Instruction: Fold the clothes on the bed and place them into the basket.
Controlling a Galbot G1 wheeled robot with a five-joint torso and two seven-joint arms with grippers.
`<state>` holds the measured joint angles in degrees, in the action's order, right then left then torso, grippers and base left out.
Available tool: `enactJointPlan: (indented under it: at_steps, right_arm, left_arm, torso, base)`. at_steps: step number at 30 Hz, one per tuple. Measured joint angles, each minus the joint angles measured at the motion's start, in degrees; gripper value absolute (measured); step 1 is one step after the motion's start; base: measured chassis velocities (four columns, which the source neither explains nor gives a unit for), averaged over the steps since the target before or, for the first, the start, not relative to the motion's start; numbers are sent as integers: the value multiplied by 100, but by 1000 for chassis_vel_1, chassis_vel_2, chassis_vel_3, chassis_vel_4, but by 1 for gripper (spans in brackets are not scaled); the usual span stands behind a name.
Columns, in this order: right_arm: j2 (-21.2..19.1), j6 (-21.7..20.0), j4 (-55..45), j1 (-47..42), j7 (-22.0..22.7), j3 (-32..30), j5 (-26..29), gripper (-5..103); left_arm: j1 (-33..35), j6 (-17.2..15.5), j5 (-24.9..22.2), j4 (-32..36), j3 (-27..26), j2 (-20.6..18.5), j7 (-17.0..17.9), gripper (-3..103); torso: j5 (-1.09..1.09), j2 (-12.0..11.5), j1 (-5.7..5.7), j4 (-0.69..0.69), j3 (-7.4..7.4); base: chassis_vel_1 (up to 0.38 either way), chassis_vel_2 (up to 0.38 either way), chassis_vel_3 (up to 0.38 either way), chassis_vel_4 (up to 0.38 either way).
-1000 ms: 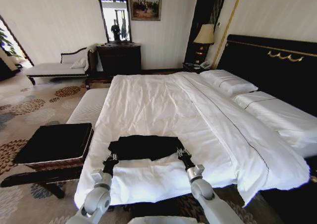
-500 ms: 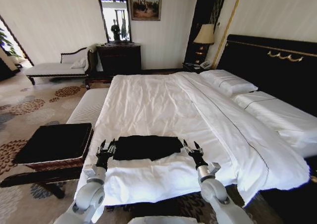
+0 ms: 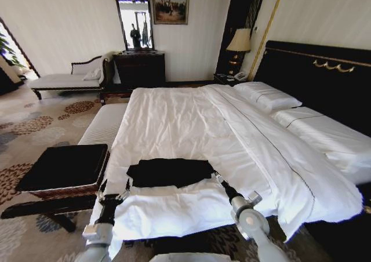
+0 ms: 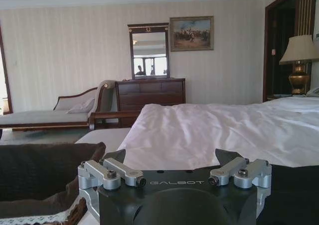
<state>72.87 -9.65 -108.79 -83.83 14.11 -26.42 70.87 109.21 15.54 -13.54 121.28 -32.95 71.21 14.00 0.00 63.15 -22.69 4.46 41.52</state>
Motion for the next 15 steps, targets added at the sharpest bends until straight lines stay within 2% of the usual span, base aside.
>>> enactJointPlan:
  at_steps: [5,12,15]
  right_arm:
    - [227,-9,62,120,-23,169,35,100]
    - [407,66,286,313,-169,425,-145,101]
    - [537,139,587,532,-227,624,-335,98]
  left_arm:
    - [184,111,29,74,21,173,32,100]
    - [202,89,84,192,94,203,95,100]
    - [205,23,103,263,113,201,136,100]
  torso:
    - [0,0,0,0,0]
    - [0,0,0,0,0]
    - [-1,0,0,0,0]
  base:
    - [0,0,0,0]
    - [0,0,0,0]
    - [0,0,0,0]
